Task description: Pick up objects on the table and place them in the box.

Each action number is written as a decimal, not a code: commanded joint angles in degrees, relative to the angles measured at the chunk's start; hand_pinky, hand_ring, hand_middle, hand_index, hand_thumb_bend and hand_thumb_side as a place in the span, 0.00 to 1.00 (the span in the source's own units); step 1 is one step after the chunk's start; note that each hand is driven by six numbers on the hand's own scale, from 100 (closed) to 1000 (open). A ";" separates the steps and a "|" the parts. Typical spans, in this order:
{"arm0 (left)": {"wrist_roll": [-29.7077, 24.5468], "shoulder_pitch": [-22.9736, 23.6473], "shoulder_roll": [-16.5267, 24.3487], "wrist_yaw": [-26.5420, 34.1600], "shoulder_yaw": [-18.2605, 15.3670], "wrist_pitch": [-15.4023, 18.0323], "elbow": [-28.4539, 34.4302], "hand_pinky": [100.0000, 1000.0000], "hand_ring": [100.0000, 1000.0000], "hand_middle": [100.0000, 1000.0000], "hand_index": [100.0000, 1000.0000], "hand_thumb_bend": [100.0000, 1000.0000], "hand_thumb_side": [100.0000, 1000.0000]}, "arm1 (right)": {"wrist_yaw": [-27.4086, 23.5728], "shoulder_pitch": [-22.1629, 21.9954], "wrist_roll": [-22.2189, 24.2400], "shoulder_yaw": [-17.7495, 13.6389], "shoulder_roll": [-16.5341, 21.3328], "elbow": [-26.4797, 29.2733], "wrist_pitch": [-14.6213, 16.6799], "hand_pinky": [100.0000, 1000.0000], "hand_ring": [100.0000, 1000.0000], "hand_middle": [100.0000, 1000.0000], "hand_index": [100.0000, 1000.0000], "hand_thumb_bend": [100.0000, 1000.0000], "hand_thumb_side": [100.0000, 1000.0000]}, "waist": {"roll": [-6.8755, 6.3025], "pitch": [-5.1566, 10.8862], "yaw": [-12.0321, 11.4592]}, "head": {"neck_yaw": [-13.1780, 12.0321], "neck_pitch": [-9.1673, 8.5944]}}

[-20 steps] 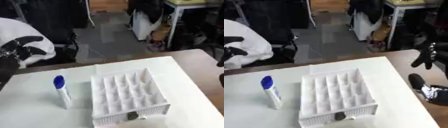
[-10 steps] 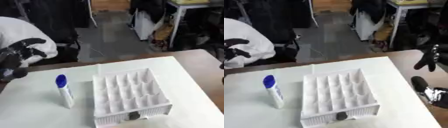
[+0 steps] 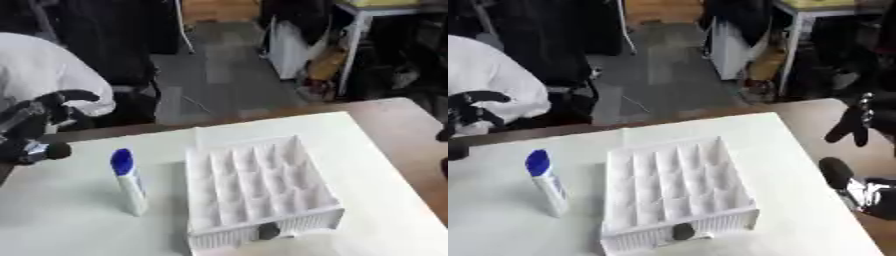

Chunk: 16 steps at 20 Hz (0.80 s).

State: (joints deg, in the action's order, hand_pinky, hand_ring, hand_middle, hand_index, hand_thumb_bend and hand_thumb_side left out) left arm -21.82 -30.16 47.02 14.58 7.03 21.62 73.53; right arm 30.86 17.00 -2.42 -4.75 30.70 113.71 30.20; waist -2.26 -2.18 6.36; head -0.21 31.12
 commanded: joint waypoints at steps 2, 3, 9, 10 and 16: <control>-1.53 -2.24 1.39 -3.49 0.55 1.34 -2.83 0.76 0.55 0.85 0.93 1.00 0.50 | -0.36 0.76 0.68 -0.23 0.58 0.88 0.11 0.20 0.32 0.14 0.42 0.31 0.76 | 0.05 0.38 0.14 | -1.01 0.37; -1.88 -2.54 1.21 -4.29 0.63 1.63 -3.61 0.77 0.55 0.85 0.94 1.00 0.49 | -0.38 0.82 0.81 -0.22 0.57 0.88 0.13 0.20 0.32 0.14 0.42 0.31 0.76 | 0.04 0.36 0.17 | -1.11 0.38; -2.98 -3.72 0.52 -8.70 0.76 3.54 -6.31 0.78 0.57 0.87 0.96 1.00 0.49 | -0.52 0.98 1.34 -0.19 0.55 0.88 0.23 0.20 0.32 0.14 0.42 0.31 0.76 | 0.02 0.22 0.26 | -1.21 0.49; -3.06 -3.87 0.40 -9.23 0.81 3.78 -6.58 0.78 0.57 0.87 0.96 1.00 0.49 | -0.53 0.99 1.41 -0.19 0.54 0.88 0.24 0.20 0.32 0.14 0.42 0.31 0.76 | 0.03 0.21 0.26 | -1.23 0.50; -4.10 -4.88 -0.82 -11.12 1.40 4.53 -8.04 0.78 0.57 0.87 0.96 1.00 0.51 | -0.65 1.11 1.81 -0.10 0.49 0.88 0.35 0.20 0.32 0.14 0.42 0.30 0.76 | 0.09 0.20 0.36 | -1.52 0.34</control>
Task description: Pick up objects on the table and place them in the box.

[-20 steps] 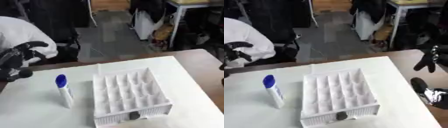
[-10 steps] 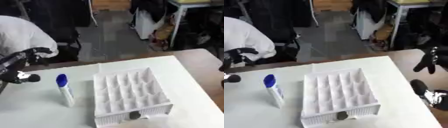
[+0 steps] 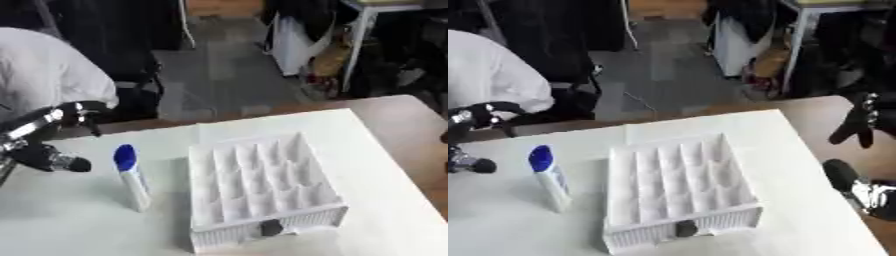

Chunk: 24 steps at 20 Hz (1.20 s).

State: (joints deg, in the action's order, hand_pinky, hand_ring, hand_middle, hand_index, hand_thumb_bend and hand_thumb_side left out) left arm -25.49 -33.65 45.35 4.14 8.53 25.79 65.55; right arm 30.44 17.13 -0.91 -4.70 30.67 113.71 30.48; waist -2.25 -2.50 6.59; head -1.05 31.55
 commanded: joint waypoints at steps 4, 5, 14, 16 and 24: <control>-0.82 -1.91 -0.09 -1.55 0.35 0.75 -0.72 0.78 0.57 0.87 0.96 1.00 0.51 | -0.31 1.21 0.63 -0.08 0.42 0.88 0.21 0.20 0.32 0.14 0.42 0.30 0.76 | 0.10 0.44 0.34 | -0.97 -0.31; -0.90 -2.06 -0.34 -1.80 0.46 0.85 -0.87 0.78 0.57 0.87 0.96 1.00 0.51 | -0.34 1.29 0.69 -0.07 0.38 0.88 0.25 0.20 0.32 0.14 0.42 0.30 0.76 | 0.10 0.41 0.41 | -1.10 -0.38; -0.65 -3.44 -2.02 -4.32 0.51 1.65 -3.54 0.78 0.58 0.87 0.96 1.00 0.53 | -0.68 2.03 1.42 0.14 0.10 0.88 0.59 0.20 0.32 0.14 0.42 0.30 0.76 | 0.07 0.05 0.81 | -1.53 -0.88; -0.67 -3.63 -2.30 -4.79 0.47 1.89 -4.22 0.78 0.59 0.88 0.96 1.00 0.53 | -0.74 2.13 1.57 0.16 0.05 0.88 0.63 0.20 0.32 0.14 0.42 0.30 0.76 | 0.08 -0.03 0.86 | -1.61 -0.94; -1.40 -4.19 -3.06 -6.25 0.36 2.70 -6.09 0.79 0.60 0.88 0.96 1.00 0.52 | -0.92 2.37 2.11 0.24 -0.11 0.88 0.76 0.20 0.32 0.14 0.42 0.30 0.76 | 0.14 -0.28 1.01 | -2.07 -1.34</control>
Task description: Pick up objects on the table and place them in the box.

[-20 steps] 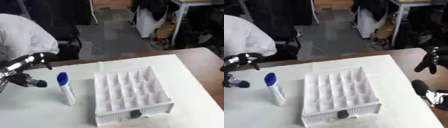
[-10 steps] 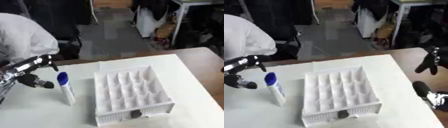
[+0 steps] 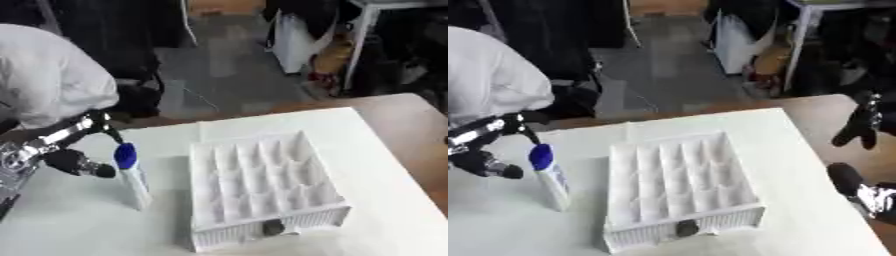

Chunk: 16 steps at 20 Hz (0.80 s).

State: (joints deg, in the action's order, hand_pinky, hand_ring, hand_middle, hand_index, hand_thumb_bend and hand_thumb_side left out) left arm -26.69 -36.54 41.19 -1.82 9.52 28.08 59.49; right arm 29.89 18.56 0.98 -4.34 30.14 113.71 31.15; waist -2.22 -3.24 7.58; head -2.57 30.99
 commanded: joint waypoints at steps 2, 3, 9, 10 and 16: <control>-0.51 -1.47 0.87 0.24 -0.79 0.34 -0.75 0.78 0.58 0.87 0.96 1.00 0.52 | -0.40 1.03 0.33 -0.12 0.36 0.88 0.11 0.20 0.32 0.14 0.42 0.30 0.76 | 0.14 0.37 0.01 | -0.76 -1.05; -0.73 -1.56 0.77 0.71 -0.87 0.30 -1.16 0.78 0.58 0.87 0.96 1.00 0.52 | -0.41 1.06 0.38 -0.13 0.33 0.88 0.11 0.20 0.32 0.14 0.42 0.30 0.76 | 0.14 0.34 0.01 | -0.84 -1.16; -2.95 -2.26 0.08 4.70 -2.05 -0.34 -5.35 0.76 0.56 0.86 0.94 1.00 0.51 | -0.47 1.38 0.50 -0.15 0.10 0.88 0.22 0.20 0.32 0.14 0.42 0.31 0.76 | 0.24 -0.15 0.12 | -1.78 -2.44; -3.48 -2.44 0.05 5.25 -2.27 -0.37 -6.06 0.76 0.56 0.86 0.94 1.00 0.51 | -0.48 1.45 0.51 -0.16 0.04 0.88 0.24 0.20 0.32 0.14 0.42 0.31 0.76 | 0.27 -0.27 0.17 | -1.84 -2.68; -7.42 -3.25 -0.05 8.00 -3.32 0.47 -9.48 0.74 0.55 0.85 0.93 1.00 0.48 | -0.62 1.87 0.66 -0.11 -0.37 0.88 0.42 0.20 0.32 0.14 0.42 0.31 0.76 | 0.53 -0.96 0.48 | -1.79 -3.60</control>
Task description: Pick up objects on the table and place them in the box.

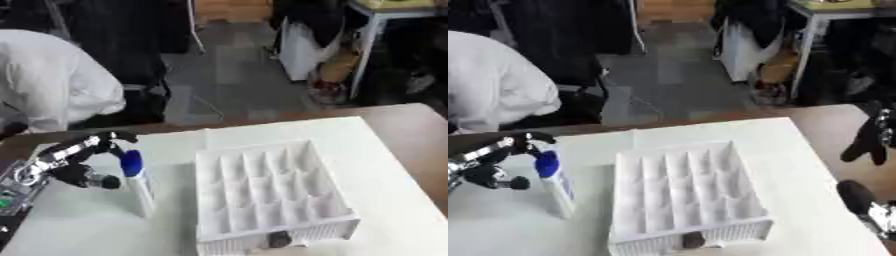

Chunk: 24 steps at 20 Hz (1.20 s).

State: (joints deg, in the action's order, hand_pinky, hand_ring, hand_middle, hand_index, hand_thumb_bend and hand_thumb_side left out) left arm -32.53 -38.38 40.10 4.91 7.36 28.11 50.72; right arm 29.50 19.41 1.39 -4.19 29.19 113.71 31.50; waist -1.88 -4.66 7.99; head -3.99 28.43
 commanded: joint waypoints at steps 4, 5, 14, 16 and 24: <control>-4.11 -1.69 0.92 3.25 -1.72 1.05 -2.45 0.73 0.54 0.84 0.93 1.00 0.47 | -0.32 1.35 0.37 -0.22 0.31 0.88 0.25 0.20 0.32 0.14 0.42 0.31 0.76 | 0.34 -0.12 0.34 | -0.58 -1.75; -4.54 -1.76 0.91 3.59 -1.83 1.16 -2.74 0.73 0.54 0.84 0.93 1.00 0.47 | -0.33 1.43 0.40 -0.22 0.25 0.88 0.29 0.20 0.32 0.14 0.42 0.31 0.76 | 0.36 -0.26 0.39 | -0.65 -1.95; -5.10 -2.38 0.66 5.45 -2.57 1.69 -4.42 0.71 0.53 0.83 0.93 1.00 0.48 | -0.46 2.27 0.66 -0.13 -0.29 0.88 0.63 0.20 0.32 0.13 0.42 0.32 0.76 | 0.36 -1.38 1.26 | -1.53 -4.04; -5.01 -2.43 0.62 5.61 -2.66 1.88 -4.56 0.72 0.53 0.84 0.93 1.00 0.48 | -0.48 2.35 0.76 -0.07 -0.44 0.88 0.77 0.20 0.32 0.14 0.42 0.32 0.76 | 0.32 -1.61 1.39 | -1.65 -4.58; -4.15 -2.69 0.72 6.24 -2.85 2.87 -4.32 0.73 0.53 0.84 0.93 1.00 0.48 | -0.13 3.02 1.22 0.12 -1.05 0.88 1.55 0.20 0.33 0.13 0.43 0.33 0.75 | -0.01 -3.44 2.14 | -2.33 -6.31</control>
State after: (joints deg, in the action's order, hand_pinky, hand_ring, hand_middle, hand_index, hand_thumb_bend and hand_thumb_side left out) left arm -34.50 -39.99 39.62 10.70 5.28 28.36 45.67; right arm 29.41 21.59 2.61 -3.90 27.65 113.71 32.81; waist -1.88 -8.90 10.10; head -5.78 22.92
